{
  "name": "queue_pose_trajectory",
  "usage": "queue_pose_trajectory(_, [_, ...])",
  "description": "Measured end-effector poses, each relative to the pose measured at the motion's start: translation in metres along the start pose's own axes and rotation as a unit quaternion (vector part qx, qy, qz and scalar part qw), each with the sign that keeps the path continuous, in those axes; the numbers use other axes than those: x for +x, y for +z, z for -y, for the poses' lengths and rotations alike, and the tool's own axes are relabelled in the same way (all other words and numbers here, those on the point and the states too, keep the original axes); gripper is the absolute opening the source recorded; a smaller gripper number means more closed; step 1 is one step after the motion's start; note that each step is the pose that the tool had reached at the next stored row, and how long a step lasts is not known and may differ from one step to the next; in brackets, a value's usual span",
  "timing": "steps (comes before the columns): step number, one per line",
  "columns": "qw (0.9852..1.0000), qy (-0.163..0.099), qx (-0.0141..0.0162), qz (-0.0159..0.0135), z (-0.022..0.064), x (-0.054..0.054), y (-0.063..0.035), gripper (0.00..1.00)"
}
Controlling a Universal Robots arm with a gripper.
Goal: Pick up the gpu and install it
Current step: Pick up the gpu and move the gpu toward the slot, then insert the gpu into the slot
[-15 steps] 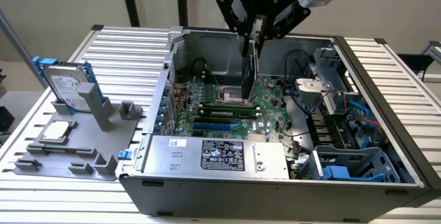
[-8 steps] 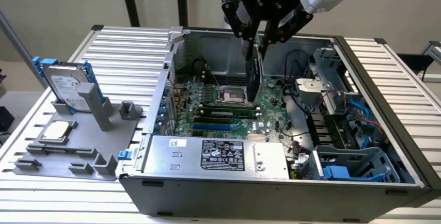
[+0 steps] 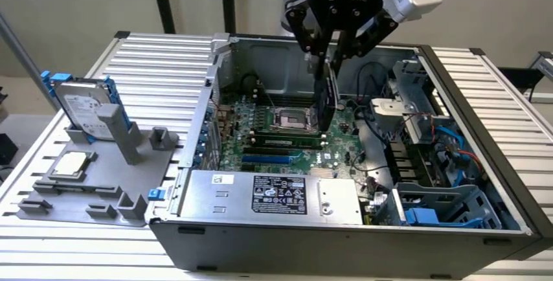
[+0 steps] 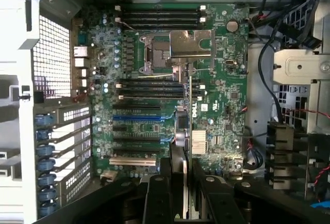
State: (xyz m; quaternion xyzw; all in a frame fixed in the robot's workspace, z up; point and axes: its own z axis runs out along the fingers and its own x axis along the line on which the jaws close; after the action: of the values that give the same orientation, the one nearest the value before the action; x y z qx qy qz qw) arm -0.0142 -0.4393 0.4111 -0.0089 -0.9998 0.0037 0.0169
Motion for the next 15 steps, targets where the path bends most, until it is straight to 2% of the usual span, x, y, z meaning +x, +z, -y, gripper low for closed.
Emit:
queue_pose_trajectory(4, [1.0000, -0.006, 0.0003, 0.0004, -0.0001, -0.0071, 0.0011, 0.27])
queue_pose_trajectory(15, [1.0000, -0.006, 0.0004, 0.0002, -0.0001, -0.0076, 0.0012, 0.27])
